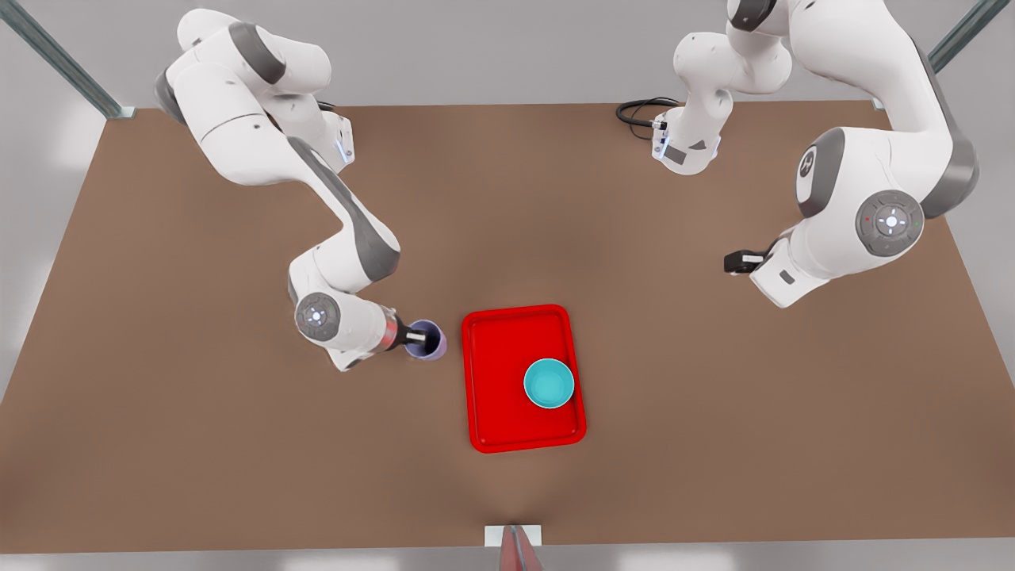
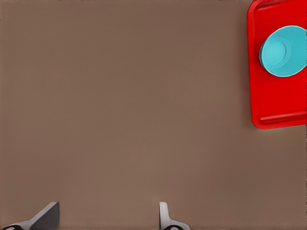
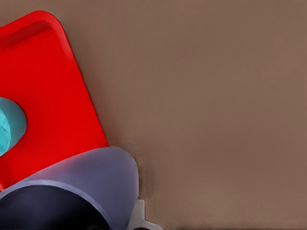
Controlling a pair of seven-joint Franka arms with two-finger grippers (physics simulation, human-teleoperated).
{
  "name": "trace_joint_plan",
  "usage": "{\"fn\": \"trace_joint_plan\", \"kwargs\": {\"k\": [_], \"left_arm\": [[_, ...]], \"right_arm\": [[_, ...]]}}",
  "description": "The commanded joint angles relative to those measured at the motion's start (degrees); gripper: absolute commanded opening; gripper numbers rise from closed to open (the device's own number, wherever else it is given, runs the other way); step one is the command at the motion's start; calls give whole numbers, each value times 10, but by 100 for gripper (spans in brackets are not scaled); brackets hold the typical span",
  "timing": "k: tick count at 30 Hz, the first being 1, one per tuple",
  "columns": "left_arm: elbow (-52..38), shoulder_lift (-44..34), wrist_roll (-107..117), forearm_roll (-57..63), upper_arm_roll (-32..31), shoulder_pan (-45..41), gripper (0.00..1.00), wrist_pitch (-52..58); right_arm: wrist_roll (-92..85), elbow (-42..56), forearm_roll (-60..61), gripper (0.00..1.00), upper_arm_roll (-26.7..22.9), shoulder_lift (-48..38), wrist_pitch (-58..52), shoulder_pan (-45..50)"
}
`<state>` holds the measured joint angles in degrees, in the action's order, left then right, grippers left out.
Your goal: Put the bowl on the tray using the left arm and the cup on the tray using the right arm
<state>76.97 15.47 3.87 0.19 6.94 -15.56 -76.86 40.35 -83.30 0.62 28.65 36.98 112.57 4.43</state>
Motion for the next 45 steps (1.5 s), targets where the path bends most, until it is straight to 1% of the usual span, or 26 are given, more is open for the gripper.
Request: {"fn": "trace_joint_plan", "kwargs": {"k": [1,5,7,8,9,10,15,17,18,19,28,29,30,31,33,34,35,36,37,38,40,42,44,45], "left_arm": [[0,0,0,1,0,0,100,0],[4,2,4,-3,0,0,100,6],[2,-3,0,-5,-1,0,100,7],[1,-2,0,-5,-1,0,100,7],[1,-4,3,-5,-2,0,100,13],[0,-5,1,-5,-3,0,100,11],[0,-4,0,-6,-3,0,100,10],[0,-3,0,-6,-3,0,100,10],[0,-3,0,-6,-3,0,100,11],[0,-2,0,-6,-3,0,100,11],[-1,-1,0,-6,-3,0,100,10],[-1,-2,0,-6,-3,0,100,11],[-1,-4,0,-6,-3,0,100,11],[-2,-5,1,-6,-3,0,100,12],[-11,-3,6,-14,-1,-1,100,14],[-12,-2,6,-16,-1,0,100,14],[-12,-1,6,-15,-1,0,100,14],[-12,-1,6,-16,0,0,100,14],[-12,0,6,-16,0,0,100,14],[-12,1,7,-16,0,0,100,14],[-12,1,7,-15,0,0,100,14],[-12,1,7,-16,0,0,100,15],[-12,1,7,-16,0,0,100,15],[-12,2,8,-16,0,0,100,15]], "right_arm": [[5,2,-4,21,0,3,-2,2],[13,74,-8,21,-4,68,3,72],[13,115,-9,21,-5,104,20,92],[13,120,-18,21,-12,109,32,113],[13,127,-20,21,-39,118,49,147],[12,132,-21,21,-47,125,55,158],[3,118,-53,21,-47,139,56,159],[6,117,-61,21,-47,145,78,170],[3,117,-61,56,-47,145,78,170],[8,117,-62,100,-47,144,78,170],[13,121,-54,100,-46,132,76,164],[12,119,-55,100,-47,93,63,124],[-2,114,-56,100,-44,35,-8,67],[-46,95,-58,100,-45,-22,-52,19],[-70,50,-55,100,-44,-150,-145,-67],[-120,8,-43,100,-47,-218,-172,-117],[-207,-17,-2,100,-117,-253,-220,-110],[-249,-23,21,100,-194,-288,-281,-91],[-316,-76,23,96,-239,-337,-287,-91],[-317,-128,21,98,-247,-373,-270,-91],[-320,-128,18,100,-248,-370,-263,-91],[-406,-128,25,100,-265,-363,-248,-91],[-408,-128,26,100,-258,-363,-242,-88],[-408,-85,27,100,-256,-320,-254,-81]]}}
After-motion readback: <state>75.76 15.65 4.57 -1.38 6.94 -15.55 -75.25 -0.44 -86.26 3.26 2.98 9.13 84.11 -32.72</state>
